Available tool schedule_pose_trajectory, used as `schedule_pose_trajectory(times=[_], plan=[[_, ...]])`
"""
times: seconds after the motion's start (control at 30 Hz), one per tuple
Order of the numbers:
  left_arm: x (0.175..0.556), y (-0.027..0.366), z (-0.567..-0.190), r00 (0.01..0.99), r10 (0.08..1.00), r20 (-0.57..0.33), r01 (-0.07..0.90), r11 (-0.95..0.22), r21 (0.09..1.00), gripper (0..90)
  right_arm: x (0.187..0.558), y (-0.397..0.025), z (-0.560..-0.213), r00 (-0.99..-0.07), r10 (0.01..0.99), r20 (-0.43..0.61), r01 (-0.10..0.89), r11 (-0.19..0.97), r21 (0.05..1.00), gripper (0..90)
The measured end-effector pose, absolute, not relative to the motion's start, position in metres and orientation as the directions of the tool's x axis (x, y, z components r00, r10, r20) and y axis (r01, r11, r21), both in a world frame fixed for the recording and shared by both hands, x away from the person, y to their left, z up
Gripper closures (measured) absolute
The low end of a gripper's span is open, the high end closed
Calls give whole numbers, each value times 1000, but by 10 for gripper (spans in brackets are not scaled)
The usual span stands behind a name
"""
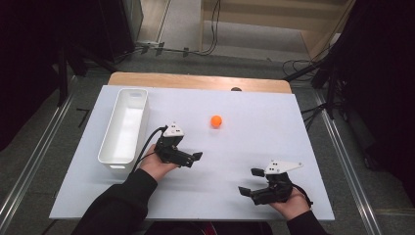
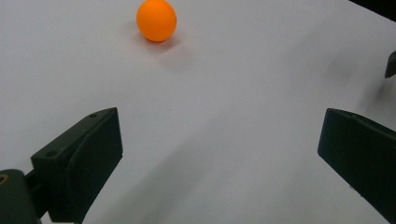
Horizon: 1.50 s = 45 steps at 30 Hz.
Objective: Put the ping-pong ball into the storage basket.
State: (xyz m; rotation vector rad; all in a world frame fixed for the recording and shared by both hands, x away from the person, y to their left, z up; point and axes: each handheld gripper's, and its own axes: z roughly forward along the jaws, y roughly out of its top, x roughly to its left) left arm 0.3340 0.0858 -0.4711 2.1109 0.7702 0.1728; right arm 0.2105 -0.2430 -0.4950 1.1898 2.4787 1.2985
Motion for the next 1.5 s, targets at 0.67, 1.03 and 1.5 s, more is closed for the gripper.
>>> schedule_pose_trajectory(times=[0.67, 1.03, 1.5], plan=[[356, 62, -465, 803, 583, -125, 445, -447, 776, 35, 210, -244, -494, -688, 684, 243, 590, 331, 736, 127], [367, 50, -464, 801, 583, -136, 452, -441, 775, 35, 209, -244, -495, -687, 684, 246, 594, 334, 732, 127], [382, 41, -459, 801, 586, -124, 443, -440, 781, 35, 209, -244, -495, -684, 688, 243, 595, 333, 732, 127]])
